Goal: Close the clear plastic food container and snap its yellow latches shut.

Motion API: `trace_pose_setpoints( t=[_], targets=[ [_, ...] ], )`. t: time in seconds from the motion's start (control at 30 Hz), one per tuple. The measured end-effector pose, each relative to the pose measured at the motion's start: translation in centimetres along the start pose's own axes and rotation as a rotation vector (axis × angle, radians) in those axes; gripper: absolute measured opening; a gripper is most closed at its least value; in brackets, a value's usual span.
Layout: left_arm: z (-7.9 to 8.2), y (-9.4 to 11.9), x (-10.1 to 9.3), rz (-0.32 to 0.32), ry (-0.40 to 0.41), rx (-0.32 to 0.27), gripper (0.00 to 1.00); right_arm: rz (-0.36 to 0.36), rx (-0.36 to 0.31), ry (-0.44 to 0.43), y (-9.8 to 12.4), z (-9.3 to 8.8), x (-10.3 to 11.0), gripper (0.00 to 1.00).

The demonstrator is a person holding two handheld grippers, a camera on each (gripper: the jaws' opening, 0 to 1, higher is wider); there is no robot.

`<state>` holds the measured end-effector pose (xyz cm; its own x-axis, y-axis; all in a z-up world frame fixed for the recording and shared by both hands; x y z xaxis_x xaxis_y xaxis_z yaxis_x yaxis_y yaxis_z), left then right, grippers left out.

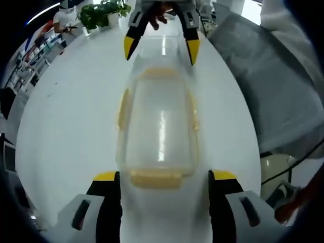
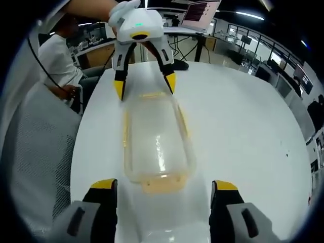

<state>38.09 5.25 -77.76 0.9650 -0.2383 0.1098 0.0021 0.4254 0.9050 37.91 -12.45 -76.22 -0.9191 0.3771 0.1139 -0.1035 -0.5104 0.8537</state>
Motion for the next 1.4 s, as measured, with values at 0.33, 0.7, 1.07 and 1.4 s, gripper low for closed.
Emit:
trace_pose_setpoints(
  t=[0.33,0.7,1.07,1.4],
  targets=[
    [-0.3,-0.5,-0.2,-0.021,-0.020,0.012,0.65,0.009,0.023,0.014,-0.5,0.0,-0.4,0.70],
    [-0.5,-0.7,0.0,-0.022,-0.023,0.013,0.60,0.037,0.061,0.038,-1.3,-0.4,-0.2,0.61],
    [-0.5,-0.8,0.5,-0.007,-0.020,0.006,0.57,0.030,0.093,0.079,-1.7,-0.8,-0.5,0.53],
    [-0.4,-0.7,0.6,-0.006,-0.018,0.004,0.55,0.028,0.119,0.088,-2.3,-1.2,-0.7,0.50]
  ],
)
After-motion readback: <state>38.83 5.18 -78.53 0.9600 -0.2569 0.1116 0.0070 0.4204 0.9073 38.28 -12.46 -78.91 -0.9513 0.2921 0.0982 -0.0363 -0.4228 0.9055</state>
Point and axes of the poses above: the point that each gripper's makers call its tool centre point, and the gripper's own axes: y roughly backward along the fingers, x roughly to its left, z roughly out of its top, the point moved 2 cm from there along y, roughly backward along the fingers, and after that the axes turned 15 degrees about -y, right-handed, at the moved point
